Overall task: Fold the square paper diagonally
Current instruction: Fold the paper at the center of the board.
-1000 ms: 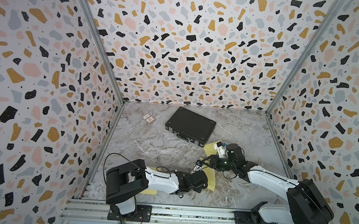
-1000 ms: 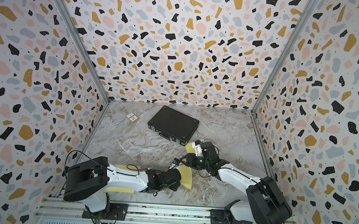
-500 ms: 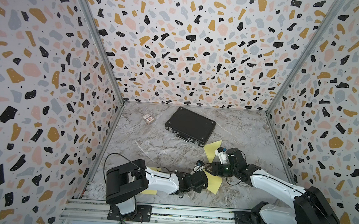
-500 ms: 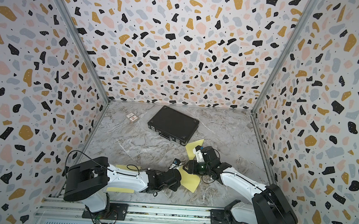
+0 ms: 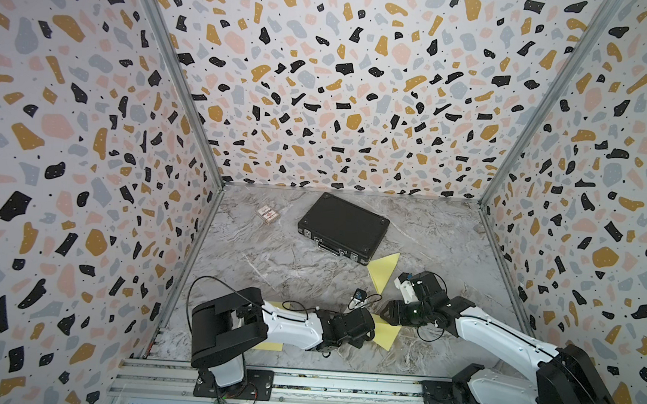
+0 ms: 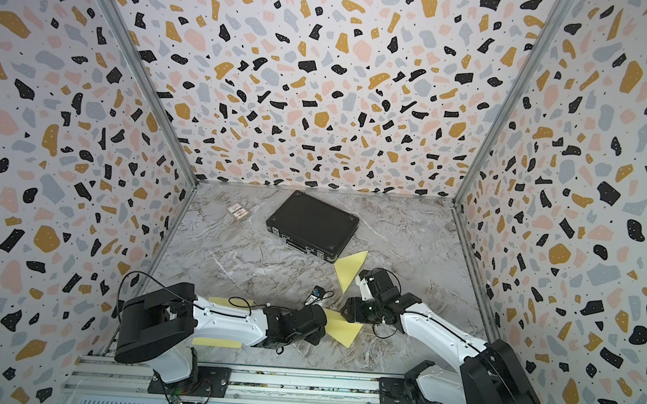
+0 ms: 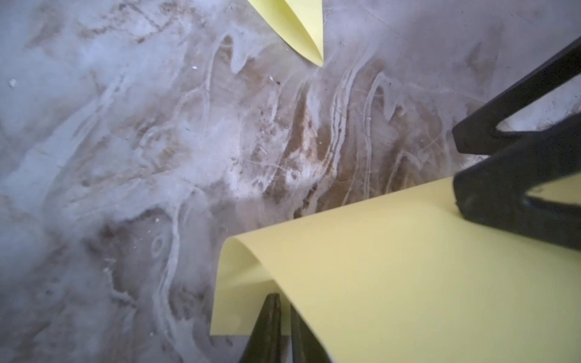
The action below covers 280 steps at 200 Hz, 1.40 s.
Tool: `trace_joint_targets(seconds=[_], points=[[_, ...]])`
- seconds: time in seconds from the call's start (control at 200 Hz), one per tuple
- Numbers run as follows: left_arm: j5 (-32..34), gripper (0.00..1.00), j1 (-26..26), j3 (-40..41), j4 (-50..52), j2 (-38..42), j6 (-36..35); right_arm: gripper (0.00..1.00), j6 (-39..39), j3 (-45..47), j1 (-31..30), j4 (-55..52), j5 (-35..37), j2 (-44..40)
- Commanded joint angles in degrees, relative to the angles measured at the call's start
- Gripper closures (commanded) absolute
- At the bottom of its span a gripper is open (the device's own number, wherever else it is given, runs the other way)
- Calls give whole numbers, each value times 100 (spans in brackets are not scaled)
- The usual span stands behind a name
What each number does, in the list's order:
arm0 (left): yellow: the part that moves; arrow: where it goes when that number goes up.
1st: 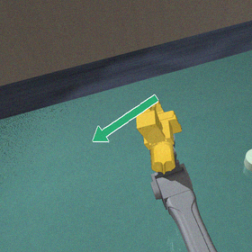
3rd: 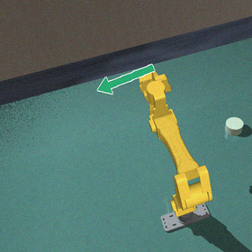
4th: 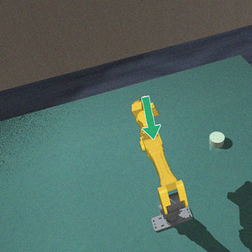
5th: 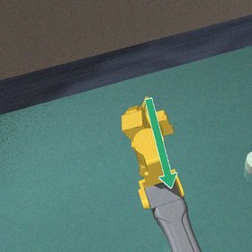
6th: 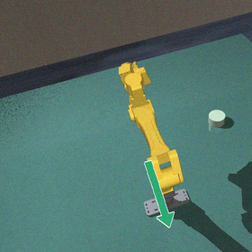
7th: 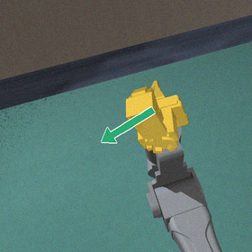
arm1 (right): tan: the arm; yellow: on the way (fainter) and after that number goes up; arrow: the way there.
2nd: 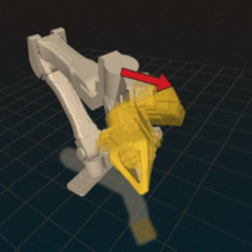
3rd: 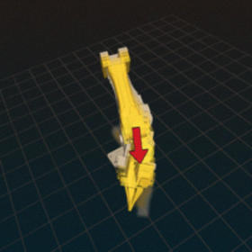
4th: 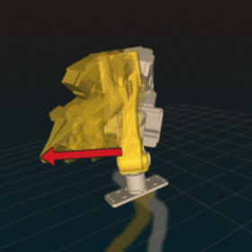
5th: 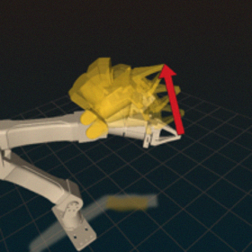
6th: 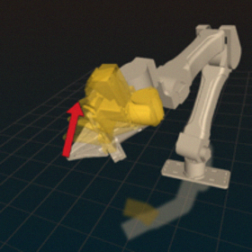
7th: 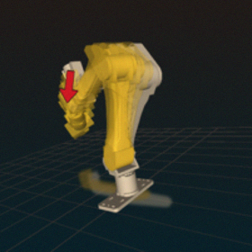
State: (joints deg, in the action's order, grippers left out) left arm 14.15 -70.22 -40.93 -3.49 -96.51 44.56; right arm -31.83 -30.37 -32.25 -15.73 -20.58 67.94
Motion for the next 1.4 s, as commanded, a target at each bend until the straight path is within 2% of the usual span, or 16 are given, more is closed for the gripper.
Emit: trace_joint_targets(seconds=[0.0,0.205,0.34,0.531,0.786,0.966,1.201,1.397], points=[[-872,86,-89,511,1623,-720,44,31,53,-94,115,338,-332,53],[-862,86,-115,464,1625,-751,44,27,-257,68,354,1110,-1168,210],[-846,87,-128,436,1651,-795,27,22,-589,278,539,1559,-1600,-12],[-810,87,-142,441,1699,-788,44,15,-1044,396,708,1806,-1987,-411],[-788,87,-153,336,1805,-825,14,14,-1162,619,703,2084,-2301,-427],[-759,87,-159,279,1860,-849,9,15,-647,594,703,1365,-1731,-500],[-784,87,-175,265,1852,-905,10,25,-186,484,704,18,-424,-870],[-770,87,-182,252,1868,-913,6,39,-121,527,712,-237,-253,-1004]])
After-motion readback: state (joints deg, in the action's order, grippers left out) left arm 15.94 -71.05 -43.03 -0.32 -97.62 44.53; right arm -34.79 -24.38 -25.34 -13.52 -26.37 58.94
